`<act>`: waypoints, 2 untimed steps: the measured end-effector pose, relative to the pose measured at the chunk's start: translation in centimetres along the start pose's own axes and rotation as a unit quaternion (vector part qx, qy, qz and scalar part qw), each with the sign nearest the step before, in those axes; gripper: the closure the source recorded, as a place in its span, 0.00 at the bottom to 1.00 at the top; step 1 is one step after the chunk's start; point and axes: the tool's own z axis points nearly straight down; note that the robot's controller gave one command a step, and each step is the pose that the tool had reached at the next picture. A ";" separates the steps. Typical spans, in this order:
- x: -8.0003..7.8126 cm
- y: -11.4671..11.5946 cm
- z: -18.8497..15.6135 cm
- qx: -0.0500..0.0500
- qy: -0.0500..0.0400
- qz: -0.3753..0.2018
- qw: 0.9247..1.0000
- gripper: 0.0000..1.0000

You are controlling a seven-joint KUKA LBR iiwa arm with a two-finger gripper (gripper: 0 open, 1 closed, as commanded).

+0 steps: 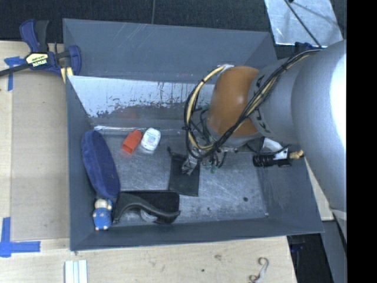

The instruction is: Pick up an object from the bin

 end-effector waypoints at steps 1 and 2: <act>-0.2 0.0 -2.9 -0.001 -0.002 -0.001 1.000 1.00; -0.3 0.0 -3.8 -0.001 -0.002 -0.002 1.000 1.00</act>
Offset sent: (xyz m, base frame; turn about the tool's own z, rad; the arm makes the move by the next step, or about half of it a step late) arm 0.0000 0.0000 0.0269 0.0000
